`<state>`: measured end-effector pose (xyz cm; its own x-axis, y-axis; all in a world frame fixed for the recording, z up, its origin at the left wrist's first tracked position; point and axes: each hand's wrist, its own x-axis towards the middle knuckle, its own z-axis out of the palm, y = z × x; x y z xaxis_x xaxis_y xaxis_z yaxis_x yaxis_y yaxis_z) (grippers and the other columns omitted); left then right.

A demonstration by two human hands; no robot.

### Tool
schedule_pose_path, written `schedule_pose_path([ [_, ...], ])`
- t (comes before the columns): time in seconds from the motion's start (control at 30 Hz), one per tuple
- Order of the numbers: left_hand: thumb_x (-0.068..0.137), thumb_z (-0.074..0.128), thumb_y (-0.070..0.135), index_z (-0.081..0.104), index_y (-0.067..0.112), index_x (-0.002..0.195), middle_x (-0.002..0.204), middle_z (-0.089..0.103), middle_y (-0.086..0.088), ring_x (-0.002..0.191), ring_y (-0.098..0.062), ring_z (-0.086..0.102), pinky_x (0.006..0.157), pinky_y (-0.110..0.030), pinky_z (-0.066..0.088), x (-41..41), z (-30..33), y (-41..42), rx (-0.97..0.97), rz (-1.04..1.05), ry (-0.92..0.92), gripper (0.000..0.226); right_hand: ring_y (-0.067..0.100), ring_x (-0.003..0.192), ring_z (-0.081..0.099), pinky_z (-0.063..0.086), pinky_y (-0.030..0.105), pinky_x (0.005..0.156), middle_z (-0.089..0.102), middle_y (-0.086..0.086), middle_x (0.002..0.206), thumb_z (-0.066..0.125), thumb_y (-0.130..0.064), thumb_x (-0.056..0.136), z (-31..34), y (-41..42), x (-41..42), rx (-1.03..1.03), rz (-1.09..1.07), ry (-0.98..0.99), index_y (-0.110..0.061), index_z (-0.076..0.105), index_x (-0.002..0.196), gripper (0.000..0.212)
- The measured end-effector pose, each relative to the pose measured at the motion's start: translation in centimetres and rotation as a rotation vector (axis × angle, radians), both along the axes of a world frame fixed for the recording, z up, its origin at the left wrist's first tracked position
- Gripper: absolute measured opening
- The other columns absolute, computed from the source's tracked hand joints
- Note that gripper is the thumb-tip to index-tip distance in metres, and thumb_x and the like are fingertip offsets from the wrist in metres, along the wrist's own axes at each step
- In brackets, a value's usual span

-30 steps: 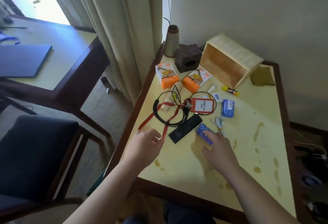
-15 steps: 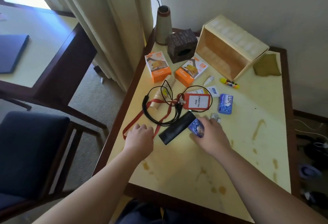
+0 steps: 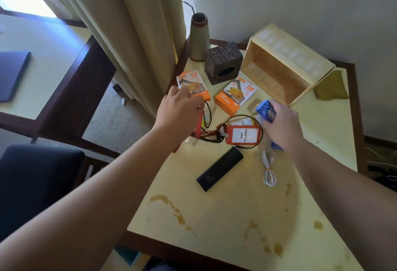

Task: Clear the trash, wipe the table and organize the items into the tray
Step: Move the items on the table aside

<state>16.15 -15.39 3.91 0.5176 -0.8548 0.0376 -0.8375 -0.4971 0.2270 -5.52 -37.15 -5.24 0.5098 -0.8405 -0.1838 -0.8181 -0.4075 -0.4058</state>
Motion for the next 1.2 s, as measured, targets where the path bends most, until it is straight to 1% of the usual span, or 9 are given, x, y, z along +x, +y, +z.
schedule_pose_path([
  [0.1,0.106,0.055,0.027,0.071,0.031,0.117,0.123,0.063,-0.002,0.112,-0.024,0.054,0.071,-0.029,0.042,1.6,0.4,-3.6,-0.064,-0.032,0.035,0.019,0.037,0.126,0.046,0.047,0.049,0.099,0.059,0.007,0.134,0.066,-0.034,0.096,-0.5,-1.3,1.3,0.022,0.038,0.037,-0.029,0.043,0.154,0.062],
  [0.2,0.106,0.052,0.022,0.069,0.027,0.112,0.105,0.067,0.003,0.091,-0.019,0.061,0.059,-0.025,0.037,2.6,0.0,-6.9,-0.080,-0.017,0.054,0.019,0.037,0.128,0.046,0.048,0.050,0.103,0.059,0.008,0.138,0.065,-0.024,0.097,-1.3,-1.9,1.5,0.052,0.059,0.050,-0.029,0.039,0.157,0.065],
  [0.37,0.103,0.053,0.015,0.066,0.028,0.104,0.095,0.067,0.005,0.080,-0.019,0.063,0.068,-0.040,0.060,2.7,-1.7,-10.0,-0.086,-0.018,0.073,0.017,0.030,0.132,0.051,0.051,0.047,0.105,0.058,0.004,0.142,0.066,-0.018,0.096,-2.3,-2.0,0.4,0.138,0.077,0.001,-0.033,0.035,0.160,0.072],
  [0.53,0.103,0.053,0.018,0.067,0.028,0.101,0.101,0.064,0.003,0.087,-0.018,0.060,0.075,-0.038,0.058,2.9,-4.5,-10.5,0.038,0.013,0.183,0.017,0.032,0.133,0.046,0.043,0.046,0.108,0.054,0.008,0.143,0.069,-0.024,0.094,-1.8,0.2,-3.1,-0.003,-0.078,-0.111,-0.022,0.048,0.151,0.061],
  [0.7,0.107,0.049,0.028,0.059,0.036,0.135,0.130,0.063,-0.004,0.105,-0.024,0.062,0.077,-0.037,0.060,1.9,-5.7,-8.2,0.137,0.082,0.292,0.031,0.034,0.101,0.059,0.052,0.041,0.083,0.049,0.013,0.121,0.080,-0.051,0.084,-2.9,3.0,-6.2,0.140,-0.301,-0.055,-0.017,0.045,0.145,0.078],
  [0.83,0.106,0.051,0.035,0.043,0.042,0.150,0.147,0.059,-0.002,0.120,-0.026,0.063,0.079,-0.036,0.058,0.7,-5.4,-5.3,0.074,0.097,0.338,0.046,0.023,0.083,0.058,0.045,0.033,0.077,0.042,0.008,0.120,0.081,-0.040,0.085,-2.8,2.7,-5.9,0.251,-0.375,-0.139,-0.023,0.043,0.142,0.071],
  [0.93,0.106,0.053,0.040,0.038,0.043,0.151,0.142,0.061,-0.002,0.113,-0.023,0.065,0.075,-0.033,0.057,-0.2,-5.6,-3.0,0.125,0.095,0.328,0.047,0.031,0.096,0.061,0.042,0.031,0.083,0.044,0.011,0.125,0.073,-0.030,0.091,-2.4,1.3,-4.8,0.242,-0.414,-0.154,-0.022,0.045,0.145,0.062],
  [1.1,0.105,0.055,0.046,0.027,0.043,0.158,0.148,0.055,-0.007,0.128,-0.028,0.056,0.082,-0.033,0.051,-2.3,-5.5,0.1,0.243,0.106,0.281,0.060,0.030,0.100,0.057,0.038,0.029,0.083,0.049,0.013,0.128,0.067,-0.029,0.096,-1.7,-0.2,-4.0,0.191,-0.342,-0.126,-0.021,0.048,0.149,0.057],
  [1.2,0.105,0.050,0.050,0.011,0.046,0.161,0.161,0.038,-0.015,0.143,-0.041,0.041,0.105,-0.049,0.048,-4.2,-4.5,1.5,0.293,0.183,0.241,0.068,0.030,0.090,0.055,0.040,0.034,0.078,0.044,0.008,0.122,0.067,-0.034,0.094,-1.3,0.9,-4.8,0.161,-0.378,-0.125,-0.021,0.050,0.142,0.052],
])
